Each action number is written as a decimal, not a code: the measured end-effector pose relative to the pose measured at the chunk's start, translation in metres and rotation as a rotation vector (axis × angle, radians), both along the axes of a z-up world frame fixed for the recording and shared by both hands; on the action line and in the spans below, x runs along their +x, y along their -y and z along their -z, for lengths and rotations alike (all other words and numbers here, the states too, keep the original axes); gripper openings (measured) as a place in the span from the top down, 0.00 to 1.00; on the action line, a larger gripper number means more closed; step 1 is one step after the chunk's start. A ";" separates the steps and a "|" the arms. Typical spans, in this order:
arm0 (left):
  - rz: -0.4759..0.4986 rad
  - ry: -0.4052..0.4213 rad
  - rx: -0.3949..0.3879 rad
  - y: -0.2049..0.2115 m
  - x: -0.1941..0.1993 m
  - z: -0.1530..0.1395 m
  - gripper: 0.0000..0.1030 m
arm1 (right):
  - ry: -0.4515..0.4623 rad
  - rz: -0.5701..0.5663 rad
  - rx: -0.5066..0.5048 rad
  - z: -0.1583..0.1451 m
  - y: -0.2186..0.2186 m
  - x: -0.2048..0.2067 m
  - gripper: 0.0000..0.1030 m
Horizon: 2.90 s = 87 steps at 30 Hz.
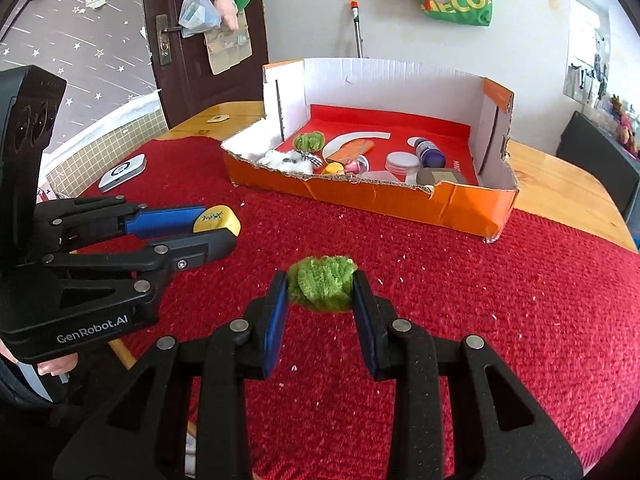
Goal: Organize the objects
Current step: 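Lift the yellow cap with the left gripper while the right lifts the green sponge, then carry the yellow cap into the box with the left gripper while the right carries the sponge, then open the right gripper on the green sponge while the left releases the yellow cap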
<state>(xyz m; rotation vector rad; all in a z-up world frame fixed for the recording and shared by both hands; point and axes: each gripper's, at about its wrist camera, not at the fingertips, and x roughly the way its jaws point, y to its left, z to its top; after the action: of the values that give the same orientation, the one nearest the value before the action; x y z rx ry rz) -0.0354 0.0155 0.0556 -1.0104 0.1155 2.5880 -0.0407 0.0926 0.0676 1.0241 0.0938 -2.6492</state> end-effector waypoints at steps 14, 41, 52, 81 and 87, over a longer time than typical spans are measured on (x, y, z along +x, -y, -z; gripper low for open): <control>0.011 0.013 -0.007 -0.008 0.005 0.006 0.70 | 0.016 0.010 -0.015 0.007 -0.007 0.005 0.71; 0.035 0.211 0.005 -0.005 -0.189 -0.049 0.70 | 0.093 -0.018 0.143 -0.090 -0.007 -0.188 0.70; -0.043 0.264 -0.055 -0.012 -0.241 -0.022 0.70 | 0.314 0.062 0.094 -0.044 -0.007 -0.277 0.70; -0.109 0.354 -0.117 -0.024 -0.269 0.013 0.69 | 0.491 0.112 0.063 -0.004 -0.020 -0.313 0.69; -0.110 0.354 -0.113 -0.024 -0.266 0.012 0.69 | 0.490 0.105 0.099 -0.004 -0.011 -0.309 0.69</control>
<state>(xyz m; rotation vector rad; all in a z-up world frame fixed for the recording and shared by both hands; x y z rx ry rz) -0.3015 0.0391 0.0434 -1.5375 0.1178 2.4732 -0.3493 0.1039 0.0714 1.7196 0.0663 -2.4168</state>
